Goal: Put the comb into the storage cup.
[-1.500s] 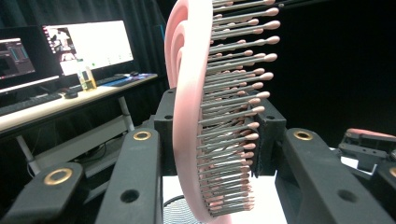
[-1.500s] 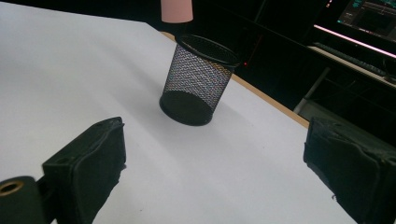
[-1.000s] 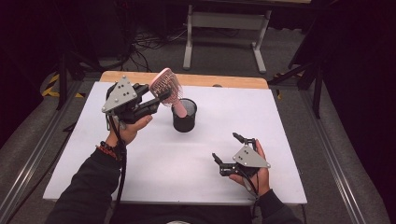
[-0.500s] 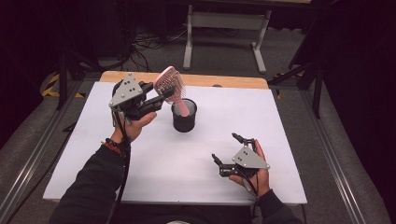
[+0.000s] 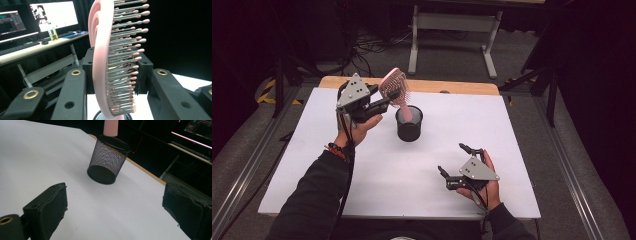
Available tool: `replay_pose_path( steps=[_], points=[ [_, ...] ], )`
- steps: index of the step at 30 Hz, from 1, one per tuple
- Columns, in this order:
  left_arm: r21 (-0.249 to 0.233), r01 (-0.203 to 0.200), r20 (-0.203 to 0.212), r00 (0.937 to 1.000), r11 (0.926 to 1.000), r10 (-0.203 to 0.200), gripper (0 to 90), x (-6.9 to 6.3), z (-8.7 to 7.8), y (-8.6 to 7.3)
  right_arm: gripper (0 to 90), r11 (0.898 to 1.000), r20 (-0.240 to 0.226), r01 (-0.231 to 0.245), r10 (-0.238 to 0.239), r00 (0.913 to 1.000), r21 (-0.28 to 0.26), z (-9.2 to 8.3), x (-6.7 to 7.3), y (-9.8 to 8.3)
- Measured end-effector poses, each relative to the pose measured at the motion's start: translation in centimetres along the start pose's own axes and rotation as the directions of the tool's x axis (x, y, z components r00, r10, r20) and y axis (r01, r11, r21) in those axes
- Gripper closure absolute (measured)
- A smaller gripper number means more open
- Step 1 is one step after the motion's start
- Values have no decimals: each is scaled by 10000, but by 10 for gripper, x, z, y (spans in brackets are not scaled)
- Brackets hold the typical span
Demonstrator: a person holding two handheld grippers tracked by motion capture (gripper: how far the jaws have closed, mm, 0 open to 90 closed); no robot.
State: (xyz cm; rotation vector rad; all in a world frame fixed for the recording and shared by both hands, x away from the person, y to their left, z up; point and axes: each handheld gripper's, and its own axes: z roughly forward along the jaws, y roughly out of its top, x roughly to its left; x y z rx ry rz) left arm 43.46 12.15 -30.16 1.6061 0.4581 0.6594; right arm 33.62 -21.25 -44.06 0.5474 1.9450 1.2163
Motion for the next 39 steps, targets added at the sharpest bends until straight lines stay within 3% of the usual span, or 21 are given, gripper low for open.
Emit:
replay_pose_path(
  steps=[14,39],
  points=[
    [364,348,-162,9993,9987,-342,635,8,18,-12,64,9999,-13,75,-74,10000,101,2,1,-1],
    [917,529,137,9984,9944,-544,635,0,37,-32,62,9999,-7,77,-77,10000,98,2,1,-1]
  ],
)
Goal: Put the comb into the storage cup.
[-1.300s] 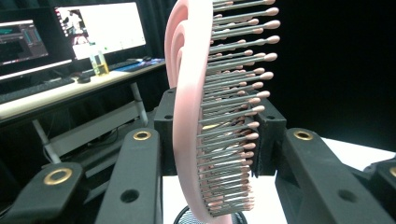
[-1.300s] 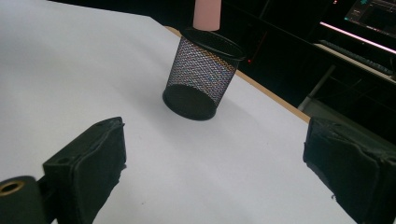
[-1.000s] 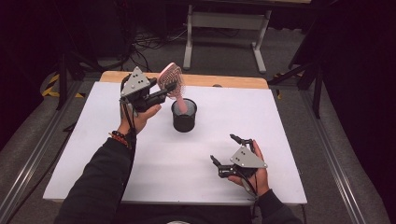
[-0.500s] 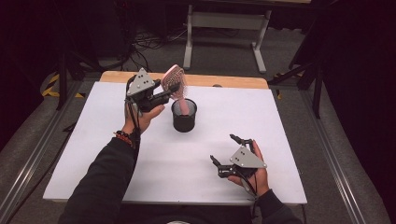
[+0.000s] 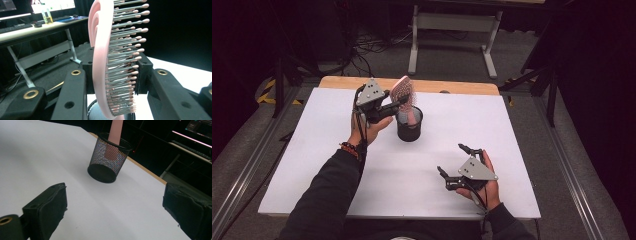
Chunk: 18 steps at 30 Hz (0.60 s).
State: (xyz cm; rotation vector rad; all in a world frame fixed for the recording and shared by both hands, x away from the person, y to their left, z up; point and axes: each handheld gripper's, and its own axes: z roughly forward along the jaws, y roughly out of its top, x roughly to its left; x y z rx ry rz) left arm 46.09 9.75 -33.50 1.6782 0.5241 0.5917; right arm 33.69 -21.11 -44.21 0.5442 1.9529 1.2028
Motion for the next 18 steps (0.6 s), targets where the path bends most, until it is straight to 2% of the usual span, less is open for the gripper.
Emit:
replay_pose_path(
  steps=[10,18],
  points=[
    [173,97,156,9998,9998,-99,635,-6,7,-9,63,10000,20,23,-23,10000,-11,0,0,0],
    [260,240,107,9996,9994,-243,635,-7,11,-17,63,10000,7,55,-55,10000,16,0,0,0]
  ],
)
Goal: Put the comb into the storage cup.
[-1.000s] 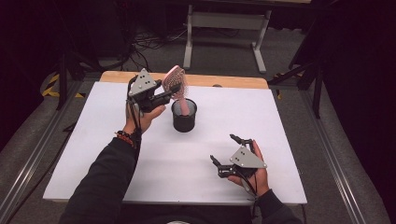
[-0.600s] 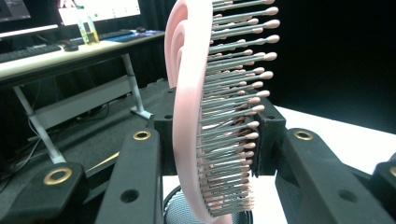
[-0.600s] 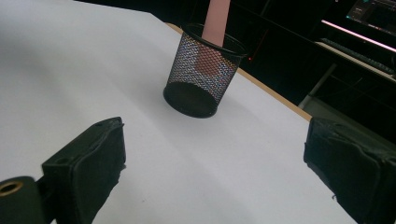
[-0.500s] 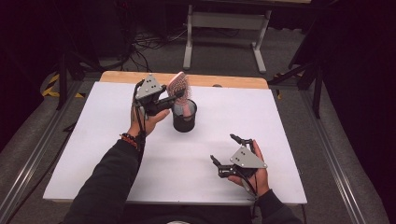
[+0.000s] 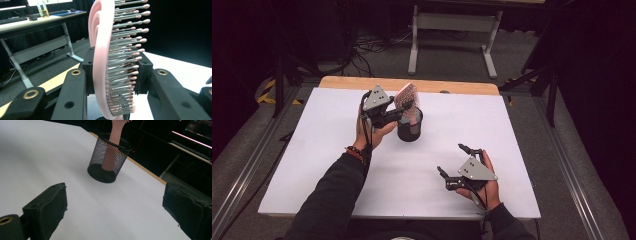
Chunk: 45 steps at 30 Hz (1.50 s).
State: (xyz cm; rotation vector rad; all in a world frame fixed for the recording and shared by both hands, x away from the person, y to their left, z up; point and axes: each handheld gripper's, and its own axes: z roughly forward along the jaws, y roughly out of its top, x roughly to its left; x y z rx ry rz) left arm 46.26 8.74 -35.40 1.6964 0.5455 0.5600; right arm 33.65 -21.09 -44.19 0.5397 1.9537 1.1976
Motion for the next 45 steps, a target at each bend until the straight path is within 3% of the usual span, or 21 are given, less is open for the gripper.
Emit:
replay_pose_path(
  steps=[28,38,45],
  points=[
    [-141,968,-143,9952,9952,-970,629,4,6,-25,64,9999,-42,75,-74,10000,104,2,1,-1],
    [-418,1493,-213,9884,9879,-1502,624,13,3,-32,63,9999,-178,81,-80,9998,104,2,2,-1],
    [-565,2116,-360,9762,9757,-2138,618,25,-1,-39,63,9999,-183,103,-101,9998,123,3,2,-1]
  ],
)
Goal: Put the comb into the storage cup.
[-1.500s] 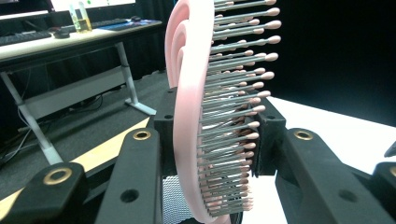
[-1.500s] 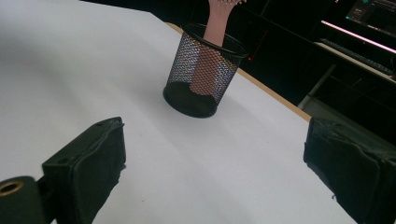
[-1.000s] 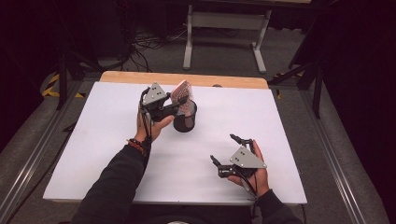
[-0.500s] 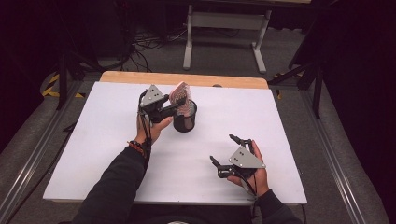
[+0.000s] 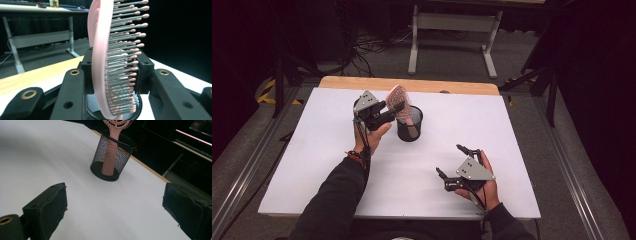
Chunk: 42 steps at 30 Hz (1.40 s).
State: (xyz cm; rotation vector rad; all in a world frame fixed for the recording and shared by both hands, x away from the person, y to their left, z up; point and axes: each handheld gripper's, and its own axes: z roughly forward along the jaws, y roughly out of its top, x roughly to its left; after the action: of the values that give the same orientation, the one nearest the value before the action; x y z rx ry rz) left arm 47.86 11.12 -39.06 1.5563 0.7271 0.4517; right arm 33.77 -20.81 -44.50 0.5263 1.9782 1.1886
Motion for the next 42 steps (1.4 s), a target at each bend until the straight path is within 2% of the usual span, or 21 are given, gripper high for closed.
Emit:
replay_pose_path(
  steps=[2,4,6,14,18,29,37,42],
  points=[
    [-85,380,8,9993,9992,-379,618,6,-2,-2,63,10000,5,-6,6,10000,7,0,0,0],
    [-103,476,16,9989,9988,-476,617,8,-2,-3,63,10000,-22,-47,47,10000,-9,-1,0,0],
    [-115,778,74,9969,9969,-777,617,14,-4,-5,64,10000,-22,-38,38,10000,-53,-1,0,1],
    [-158,1210,-161,9925,9925,-1213,601,25,-6,-11,64,10000,-50,-54,54,10000,-14,0,0,1],
    [-177,1501,-34,9887,9885,-1502,594,29,-8,-14,64,10000,-74,-2,2,10000,17,1,1,0],
    [29,1702,-124,9853,9854,-1702,560,31,-4,-18,65,10000,-42,4,-3,10000,52,2,1,0],
    [371,1386,-572,9890,9897,-1364,515,30,-9,-10,65,9998,96,172,-172,9998,-30,1,2,2],
    [497,1154,-701,9913,9921,-1118,502,31,-11,-7,65,9999,61,119,-118,9999,-40,1,2,2]
  ],
)
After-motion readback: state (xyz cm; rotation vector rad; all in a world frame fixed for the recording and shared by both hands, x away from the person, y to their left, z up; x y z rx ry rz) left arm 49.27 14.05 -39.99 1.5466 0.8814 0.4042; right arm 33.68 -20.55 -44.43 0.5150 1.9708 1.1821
